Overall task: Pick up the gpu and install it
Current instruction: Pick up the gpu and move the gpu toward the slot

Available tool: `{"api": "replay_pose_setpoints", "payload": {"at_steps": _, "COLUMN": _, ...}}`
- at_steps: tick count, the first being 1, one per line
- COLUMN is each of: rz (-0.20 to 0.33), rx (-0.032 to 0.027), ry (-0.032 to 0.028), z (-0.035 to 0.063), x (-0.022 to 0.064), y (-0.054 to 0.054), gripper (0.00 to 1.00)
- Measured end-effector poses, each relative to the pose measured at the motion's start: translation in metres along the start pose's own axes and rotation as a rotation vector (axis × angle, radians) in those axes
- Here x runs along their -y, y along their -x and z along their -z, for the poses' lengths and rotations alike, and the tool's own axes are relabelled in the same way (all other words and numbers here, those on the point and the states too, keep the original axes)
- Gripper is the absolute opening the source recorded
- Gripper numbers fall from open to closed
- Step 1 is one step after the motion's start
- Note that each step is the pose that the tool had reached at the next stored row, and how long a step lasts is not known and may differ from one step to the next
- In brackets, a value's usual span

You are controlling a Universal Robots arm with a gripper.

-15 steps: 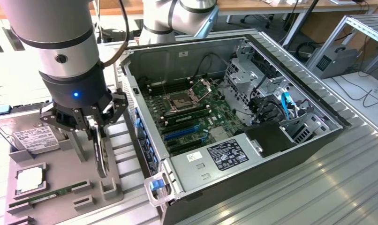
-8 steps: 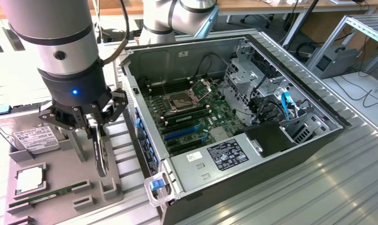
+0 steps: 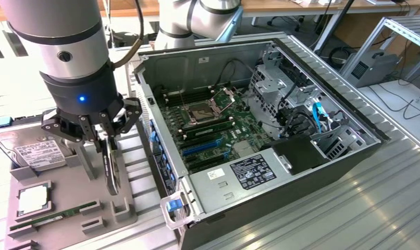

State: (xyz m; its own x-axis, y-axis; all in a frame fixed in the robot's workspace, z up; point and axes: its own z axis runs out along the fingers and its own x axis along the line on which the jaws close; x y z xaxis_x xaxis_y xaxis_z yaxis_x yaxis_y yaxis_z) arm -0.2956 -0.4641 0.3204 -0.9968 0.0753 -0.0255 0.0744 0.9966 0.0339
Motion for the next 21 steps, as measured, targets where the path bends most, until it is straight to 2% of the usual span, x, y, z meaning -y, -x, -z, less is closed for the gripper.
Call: {"api": "replay_pose_setpoints", "payload": {"at_steps": 21, "rz": 0.000, "rx": 0.0000, "ry": 0.0000, "z": 0.0132, "x": -0.0004, "y": 0.000, "gripper": 0.27}}
